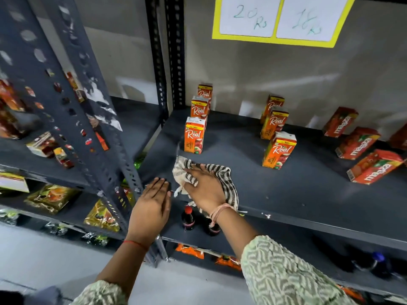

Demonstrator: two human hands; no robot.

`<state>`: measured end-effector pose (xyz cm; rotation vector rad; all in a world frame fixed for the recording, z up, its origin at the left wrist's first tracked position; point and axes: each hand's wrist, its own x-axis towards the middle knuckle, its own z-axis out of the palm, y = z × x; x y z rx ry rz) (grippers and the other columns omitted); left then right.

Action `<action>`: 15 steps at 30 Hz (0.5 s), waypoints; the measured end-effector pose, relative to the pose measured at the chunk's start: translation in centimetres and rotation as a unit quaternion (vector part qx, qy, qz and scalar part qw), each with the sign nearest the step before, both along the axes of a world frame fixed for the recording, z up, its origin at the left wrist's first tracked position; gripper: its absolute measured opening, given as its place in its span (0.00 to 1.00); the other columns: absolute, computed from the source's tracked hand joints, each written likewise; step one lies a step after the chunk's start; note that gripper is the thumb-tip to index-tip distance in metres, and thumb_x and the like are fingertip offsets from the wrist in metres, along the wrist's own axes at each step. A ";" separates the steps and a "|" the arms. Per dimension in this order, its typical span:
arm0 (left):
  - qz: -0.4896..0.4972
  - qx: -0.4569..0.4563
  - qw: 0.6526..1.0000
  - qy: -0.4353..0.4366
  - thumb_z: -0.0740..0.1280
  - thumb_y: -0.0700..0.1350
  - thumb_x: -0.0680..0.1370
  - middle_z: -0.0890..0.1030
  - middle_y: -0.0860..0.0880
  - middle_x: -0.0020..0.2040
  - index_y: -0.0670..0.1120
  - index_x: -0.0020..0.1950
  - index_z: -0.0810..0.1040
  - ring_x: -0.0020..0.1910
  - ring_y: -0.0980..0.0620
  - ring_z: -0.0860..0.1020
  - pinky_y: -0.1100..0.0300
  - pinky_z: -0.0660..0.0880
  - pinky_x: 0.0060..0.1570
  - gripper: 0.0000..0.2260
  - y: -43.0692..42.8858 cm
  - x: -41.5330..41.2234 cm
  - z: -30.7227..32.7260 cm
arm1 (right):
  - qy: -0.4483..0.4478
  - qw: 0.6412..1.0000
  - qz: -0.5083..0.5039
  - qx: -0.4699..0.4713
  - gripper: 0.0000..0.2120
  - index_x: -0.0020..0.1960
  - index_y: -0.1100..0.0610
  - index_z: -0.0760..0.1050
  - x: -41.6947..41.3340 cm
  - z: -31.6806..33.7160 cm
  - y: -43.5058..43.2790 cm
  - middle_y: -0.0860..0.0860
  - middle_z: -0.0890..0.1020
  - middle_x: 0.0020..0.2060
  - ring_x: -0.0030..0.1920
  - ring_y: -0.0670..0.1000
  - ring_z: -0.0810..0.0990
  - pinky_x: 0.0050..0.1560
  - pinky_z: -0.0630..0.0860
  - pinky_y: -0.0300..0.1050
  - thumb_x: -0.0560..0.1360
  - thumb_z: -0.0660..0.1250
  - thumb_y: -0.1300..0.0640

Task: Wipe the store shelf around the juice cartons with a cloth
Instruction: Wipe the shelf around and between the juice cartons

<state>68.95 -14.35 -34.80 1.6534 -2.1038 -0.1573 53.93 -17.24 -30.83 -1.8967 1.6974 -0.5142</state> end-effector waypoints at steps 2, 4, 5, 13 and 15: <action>0.007 0.001 1.000 -0.001 0.53 0.47 0.76 0.80 0.34 0.55 0.33 0.56 0.76 0.58 0.38 0.76 0.58 0.59 0.63 0.21 0.6 0.6 -0.1 | -0.002 1.000 0.013 0.002 0.22 0.71 0.51 0.66 0.9 0.2 -0.5 0.51 0.66 0.73 0.76 0.49 0.58 0.74 0.55 0.42 0.78 0.61 0.52; 0.011 0.001 1.000 -0.020 0.52 0.49 0.77 0.79 0.35 0.56 0.33 0.57 0.75 0.60 0.39 0.75 0.59 0.58 0.63 0.22 1.1 1.3 -0.4 | 0.008 0.999 0.031 0.008 0.22 0.71 0.51 0.65 2.0 0.3 -1.2 0.50 0.64 0.74 0.76 0.50 0.57 0.75 0.54 0.44 0.78 0.60 0.51; 0.013 0.000 1.000 -0.027 0.51 0.51 0.78 0.80 0.36 0.57 0.34 0.57 0.76 0.60 0.40 0.75 0.60 0.57 0.64 0.24 1.3 1.6 -0.5 | 0.018 0.999 0.040 0.012 0.23 0.72 0.50 0.64 2.5 0.3 -1.7 0.50 0.63 0.75 0.76 0.51 0.56 0.76 0.53 0.45 0.78 0.60 0.50; 0.016 -0.044 0.995 -0.090 0.42 0.49 0.80 0.68 0.39 0.67 0.35 0.66 0.67 0.74 0.51 0.49 0.58 0.42 0.72 0.25 2.1 3.3 -0.2 | 0.115 0.987 0.109 0.011 0.27 0.73 0.47 0.61 4.7 0.2 -4.0 0.48 0.58 0.77 0.77 0.53 0.50 0.76 0.50 0.53 0.76 0.60 0.42; 0.035 -0.045 0.993 -0.104 0.40 0.49 0.80 0.65 0.40 0.69 0.36 0.68 0.63 0.73 0.55 0.40 0.58 0.39 0.72 0.25 2.0 3.6 -0.4 | 0.125 0.985 0.115 0.008 0.27 0.73 0.46 0.61 4.8 0.2 -4.0 0.48 0.57 0.77 0.77 0.53 0.49 0.76 0.48 0.54 0.76 0.60 0.41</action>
